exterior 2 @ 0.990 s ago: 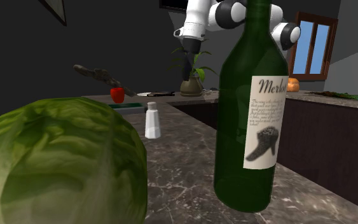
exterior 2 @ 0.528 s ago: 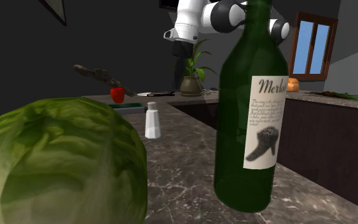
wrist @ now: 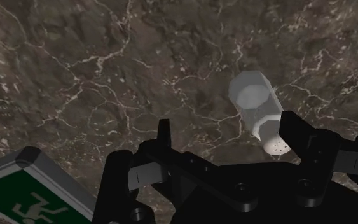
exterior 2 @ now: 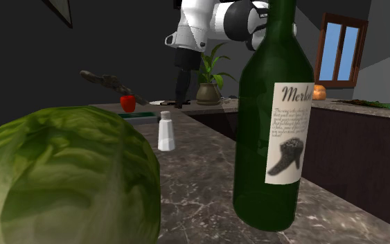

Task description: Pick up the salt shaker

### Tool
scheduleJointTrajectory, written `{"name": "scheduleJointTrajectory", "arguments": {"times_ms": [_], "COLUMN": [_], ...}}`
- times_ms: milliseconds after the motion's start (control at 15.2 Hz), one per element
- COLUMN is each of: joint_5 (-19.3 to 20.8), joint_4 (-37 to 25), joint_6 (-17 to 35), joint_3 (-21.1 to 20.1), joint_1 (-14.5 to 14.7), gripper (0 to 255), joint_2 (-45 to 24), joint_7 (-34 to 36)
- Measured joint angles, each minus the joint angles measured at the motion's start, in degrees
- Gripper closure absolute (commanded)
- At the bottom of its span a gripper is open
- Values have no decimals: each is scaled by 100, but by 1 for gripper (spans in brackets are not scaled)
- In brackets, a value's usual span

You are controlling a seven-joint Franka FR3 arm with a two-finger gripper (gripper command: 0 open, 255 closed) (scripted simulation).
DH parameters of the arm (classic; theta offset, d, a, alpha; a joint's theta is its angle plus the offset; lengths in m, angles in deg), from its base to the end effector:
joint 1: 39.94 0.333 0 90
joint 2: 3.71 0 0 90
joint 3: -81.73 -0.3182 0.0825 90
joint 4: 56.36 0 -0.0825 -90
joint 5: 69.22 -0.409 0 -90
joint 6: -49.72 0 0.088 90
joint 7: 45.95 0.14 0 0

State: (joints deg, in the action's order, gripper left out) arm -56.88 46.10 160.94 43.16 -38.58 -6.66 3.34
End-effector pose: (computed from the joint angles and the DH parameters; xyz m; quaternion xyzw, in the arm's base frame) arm 0.4891 0.3746 0.4954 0.9934 -0.0492 0.1008 0.0218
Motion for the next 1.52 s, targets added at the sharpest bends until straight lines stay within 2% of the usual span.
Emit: {"name": "scheduleJointTrajectory", "arguments": {"times_ms": [198, 330, 792, 858, 1518], "joint_5": [632, 802, 997, 1005, 1013], "joint_4": [-770, -974, -679, -665, -652], "joint_6": [-155, -195, 235, 254, 276], "joint_3": [-92, -87, -36, -34, -34], "joint_1": [338, 466, 523, 526, 528], "gripper": [0, 0, 0, 255, 255], "joint_2": [-871, -1101, -1307, -1315, -1315], "joint_7": [548, 699, 907, 917, 927]}}
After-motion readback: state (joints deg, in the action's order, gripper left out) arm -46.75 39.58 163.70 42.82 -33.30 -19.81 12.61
